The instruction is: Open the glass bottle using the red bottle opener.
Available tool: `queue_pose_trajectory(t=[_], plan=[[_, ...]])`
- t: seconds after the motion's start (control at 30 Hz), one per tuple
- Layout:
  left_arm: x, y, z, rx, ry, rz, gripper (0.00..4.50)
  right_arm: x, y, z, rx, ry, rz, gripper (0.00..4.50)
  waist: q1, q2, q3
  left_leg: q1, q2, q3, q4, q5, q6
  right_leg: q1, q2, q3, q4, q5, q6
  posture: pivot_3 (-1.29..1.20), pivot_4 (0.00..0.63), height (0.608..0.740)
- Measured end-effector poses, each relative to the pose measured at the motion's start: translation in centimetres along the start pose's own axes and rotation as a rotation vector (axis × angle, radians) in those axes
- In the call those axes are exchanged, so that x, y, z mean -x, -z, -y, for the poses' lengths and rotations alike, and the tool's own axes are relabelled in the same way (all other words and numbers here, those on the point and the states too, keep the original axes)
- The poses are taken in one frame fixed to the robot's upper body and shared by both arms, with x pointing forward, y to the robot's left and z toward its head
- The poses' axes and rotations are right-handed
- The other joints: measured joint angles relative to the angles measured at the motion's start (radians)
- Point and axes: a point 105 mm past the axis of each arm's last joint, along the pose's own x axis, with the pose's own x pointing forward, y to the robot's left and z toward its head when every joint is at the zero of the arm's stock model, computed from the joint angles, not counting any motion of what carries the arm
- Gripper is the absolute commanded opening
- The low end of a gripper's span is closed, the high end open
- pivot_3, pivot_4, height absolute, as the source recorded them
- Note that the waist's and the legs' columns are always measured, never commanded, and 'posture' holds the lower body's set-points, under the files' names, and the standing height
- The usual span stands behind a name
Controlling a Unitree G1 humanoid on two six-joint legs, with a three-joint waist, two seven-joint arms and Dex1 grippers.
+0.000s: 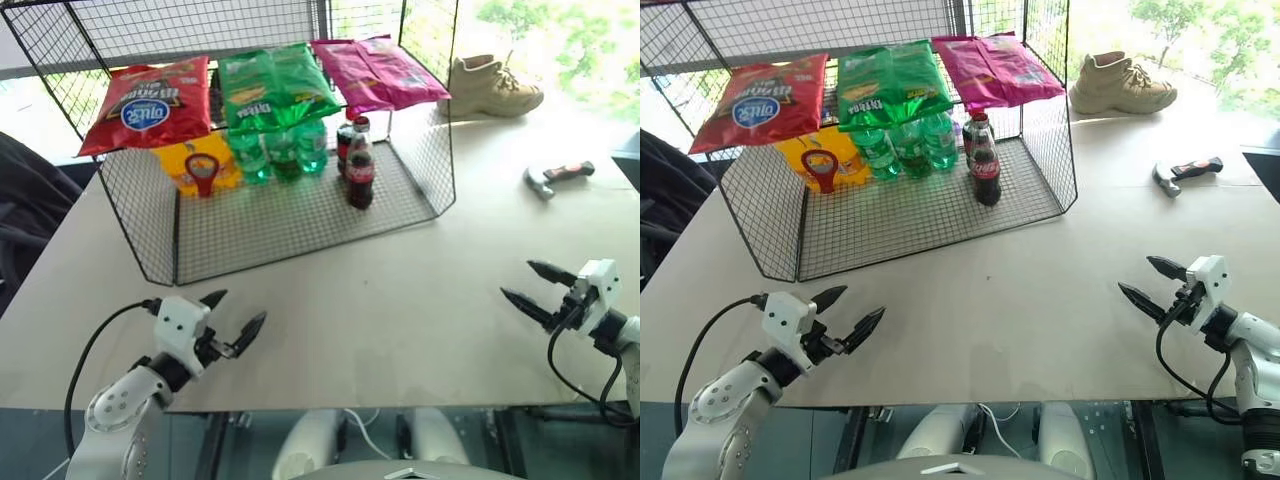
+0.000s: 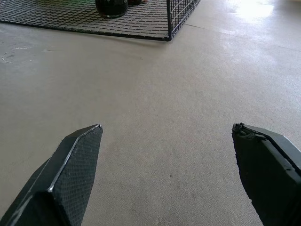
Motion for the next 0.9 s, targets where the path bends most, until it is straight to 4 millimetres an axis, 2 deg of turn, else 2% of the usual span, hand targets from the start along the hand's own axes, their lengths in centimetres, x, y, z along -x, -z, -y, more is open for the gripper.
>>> queue_pose_trajectory(t=[0.4,0.77,0.9], plan=[[-0.1,0.0,-0.2,0.002,-0.018,-0.001,4.5,-0.5,-0.3,0.4,0.008,-0.005,0.008,4.43,0.0,0.0,0.0,0.0,0.0,0.0,0.0,0.0,0.0,0.0,0.0,0.0,0.0,0.0,0.0,0.0,0.15,0.74],[-0.1,0.0,-0.3,-0.006,-0.029,-0.003,4.5,-0.8,0.0,0.1,-0.003,-0.016,0.012,4.43,0.0,0.0,0.0,0.0,0.0,0.0,0.0,0.0,0.0,0.0,0.0,0.0,0.0,0.0,0.0,0.0,0.15,0.74],[-0.7,-0.8,-0.6,-0.012,-0.043,0.033,4.5,-1.4,0.1,-0.6,-0.007,-0.038,0.024,4.43,0.0,0.0,0.0,0.0,0.0,0.0,0.0,0.0,0.0,0.0,0.0,0.0,0.0,0.0,0.0,0.0,0.15,0.74]])
